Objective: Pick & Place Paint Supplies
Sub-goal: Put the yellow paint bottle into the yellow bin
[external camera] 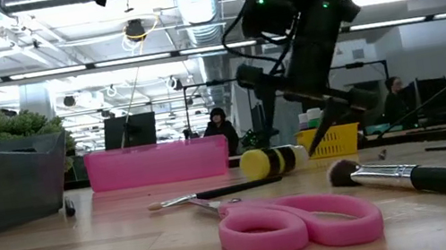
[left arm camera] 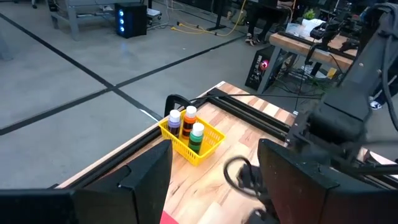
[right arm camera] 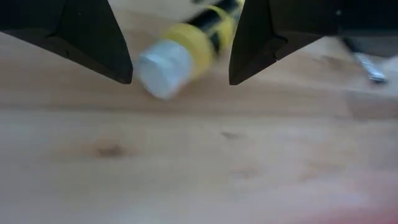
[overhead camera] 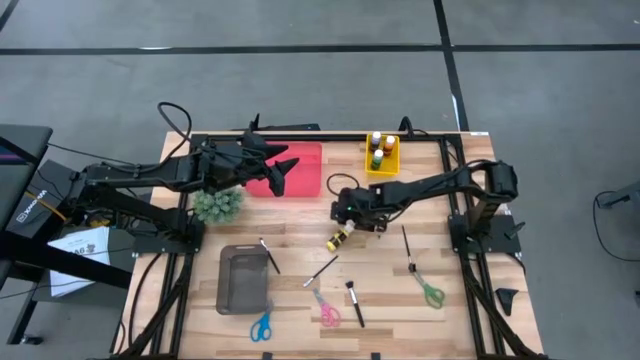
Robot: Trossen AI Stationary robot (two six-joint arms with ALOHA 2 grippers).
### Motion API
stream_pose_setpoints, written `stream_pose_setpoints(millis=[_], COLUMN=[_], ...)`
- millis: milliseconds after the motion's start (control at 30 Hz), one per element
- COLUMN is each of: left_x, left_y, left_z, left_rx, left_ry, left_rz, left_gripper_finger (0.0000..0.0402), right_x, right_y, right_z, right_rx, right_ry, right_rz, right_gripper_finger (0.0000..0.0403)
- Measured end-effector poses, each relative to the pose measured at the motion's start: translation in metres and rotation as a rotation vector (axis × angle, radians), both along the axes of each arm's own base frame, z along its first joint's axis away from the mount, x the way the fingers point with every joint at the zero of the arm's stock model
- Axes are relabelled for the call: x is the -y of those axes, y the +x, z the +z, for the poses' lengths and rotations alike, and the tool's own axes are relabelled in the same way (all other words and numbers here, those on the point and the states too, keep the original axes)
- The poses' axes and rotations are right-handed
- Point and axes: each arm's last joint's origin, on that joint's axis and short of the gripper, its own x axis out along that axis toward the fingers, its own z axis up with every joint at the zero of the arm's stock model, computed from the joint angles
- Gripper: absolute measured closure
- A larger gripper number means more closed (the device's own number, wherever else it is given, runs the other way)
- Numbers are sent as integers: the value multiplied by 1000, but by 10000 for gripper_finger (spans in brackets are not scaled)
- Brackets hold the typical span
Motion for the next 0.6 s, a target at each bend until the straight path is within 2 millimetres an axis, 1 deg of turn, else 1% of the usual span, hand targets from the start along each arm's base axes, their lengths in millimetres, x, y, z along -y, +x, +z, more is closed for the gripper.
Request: stream_pose_setpoints(millis=[233,333,467,600], left_x=[0,0,0,0], left_y=[0,0,0,0], left_z=[0,0,0,0], left_rx=[-22,-21,-23,-23], left_ry=[33,31,33,34], left_rz=[-11,-19,-20,-20], left_gripper_finger=[169,169,169,170], right_x=[-13,-20,-27,-31], right_y=[-6,-3,-1,-1], right_z=[-1,2,-1,0], right_rx=[-53,-23,-10,-11], right_ry=[37,51,95,85], right_rz=[5,-2,22,13], right_gripper_finger=[139,139,139,139])
